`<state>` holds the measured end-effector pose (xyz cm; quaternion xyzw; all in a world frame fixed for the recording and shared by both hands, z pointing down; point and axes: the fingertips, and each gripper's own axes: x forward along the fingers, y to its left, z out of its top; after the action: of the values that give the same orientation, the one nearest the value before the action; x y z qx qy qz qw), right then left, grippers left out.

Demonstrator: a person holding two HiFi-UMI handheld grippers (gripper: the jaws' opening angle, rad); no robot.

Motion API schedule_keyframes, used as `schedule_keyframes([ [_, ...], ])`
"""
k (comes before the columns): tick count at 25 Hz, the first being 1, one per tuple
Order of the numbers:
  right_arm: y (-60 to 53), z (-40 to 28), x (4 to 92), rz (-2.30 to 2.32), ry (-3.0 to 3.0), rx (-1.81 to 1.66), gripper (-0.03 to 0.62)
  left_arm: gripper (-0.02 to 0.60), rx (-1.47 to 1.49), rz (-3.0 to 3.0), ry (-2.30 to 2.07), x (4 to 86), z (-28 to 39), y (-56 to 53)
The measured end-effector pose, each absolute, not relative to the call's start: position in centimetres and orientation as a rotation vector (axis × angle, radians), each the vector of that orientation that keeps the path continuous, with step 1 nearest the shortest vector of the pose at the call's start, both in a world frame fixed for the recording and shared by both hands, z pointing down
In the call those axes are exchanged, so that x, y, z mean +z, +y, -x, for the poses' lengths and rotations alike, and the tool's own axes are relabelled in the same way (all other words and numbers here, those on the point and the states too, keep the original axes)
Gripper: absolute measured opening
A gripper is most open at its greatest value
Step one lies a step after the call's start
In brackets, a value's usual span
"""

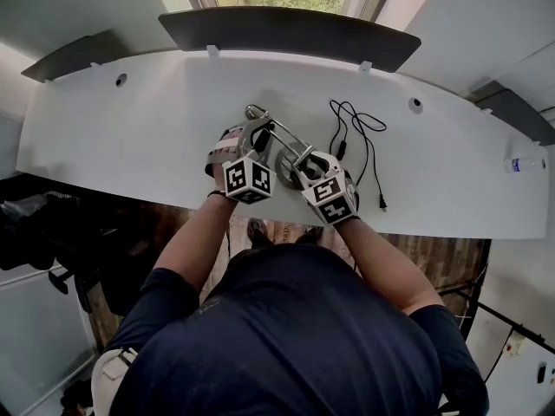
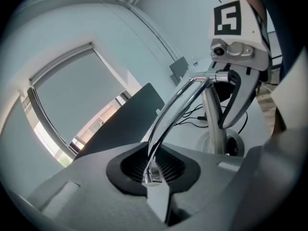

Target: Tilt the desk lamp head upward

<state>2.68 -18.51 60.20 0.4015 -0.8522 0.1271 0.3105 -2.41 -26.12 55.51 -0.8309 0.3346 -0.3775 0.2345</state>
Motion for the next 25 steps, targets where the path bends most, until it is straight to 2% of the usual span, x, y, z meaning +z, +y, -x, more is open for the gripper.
schedule_keyframes([
  [25, -18.5, -2.4, 60.8, -1.015, -2.225, 0.345, 0.138, 0.091, -1.108, 1.789, 0.649, 46.8, 1.4, -24.2],
])
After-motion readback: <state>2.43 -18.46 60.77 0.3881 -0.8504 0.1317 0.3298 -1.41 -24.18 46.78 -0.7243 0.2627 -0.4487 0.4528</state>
